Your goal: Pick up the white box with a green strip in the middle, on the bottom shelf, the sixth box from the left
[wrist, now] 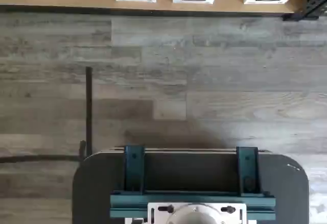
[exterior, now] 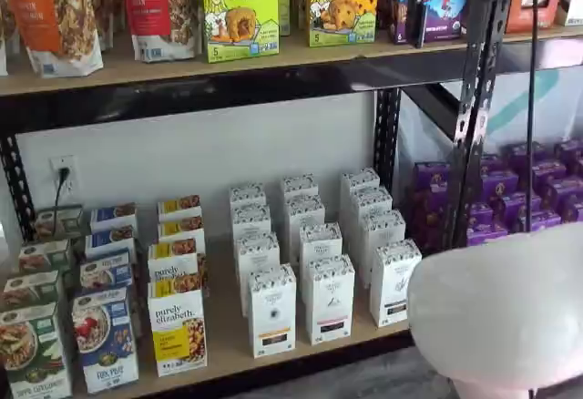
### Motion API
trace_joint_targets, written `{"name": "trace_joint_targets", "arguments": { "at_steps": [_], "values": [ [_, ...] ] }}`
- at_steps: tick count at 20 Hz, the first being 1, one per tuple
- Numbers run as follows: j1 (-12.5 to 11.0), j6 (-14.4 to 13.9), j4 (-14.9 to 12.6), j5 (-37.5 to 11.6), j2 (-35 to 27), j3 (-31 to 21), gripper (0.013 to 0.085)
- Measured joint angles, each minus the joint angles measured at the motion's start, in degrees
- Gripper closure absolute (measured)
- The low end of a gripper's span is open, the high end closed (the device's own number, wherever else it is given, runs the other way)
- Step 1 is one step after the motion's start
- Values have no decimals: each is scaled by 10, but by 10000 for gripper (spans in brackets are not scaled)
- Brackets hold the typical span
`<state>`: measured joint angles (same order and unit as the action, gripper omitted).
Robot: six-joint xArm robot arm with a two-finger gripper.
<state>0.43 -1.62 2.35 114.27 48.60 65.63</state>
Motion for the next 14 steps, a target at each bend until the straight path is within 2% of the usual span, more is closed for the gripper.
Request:
{"name": "trace_joint_targets", "arguments": {
  "at_steps": [1,2,5,8,12,14],
  "values": [
    [5,-3,-6,-10,6,-5,130],
    [26,-15,-26,-38,23,-21,130],
    [56,-40,-42,-61,33,-35,130],
    [116,-97,-54,-76,36,-56,130],
    [171,-154,-57,-106,38,-92,130],
    [212,-195,-56,-124,32,-117,130]
  ]
}}
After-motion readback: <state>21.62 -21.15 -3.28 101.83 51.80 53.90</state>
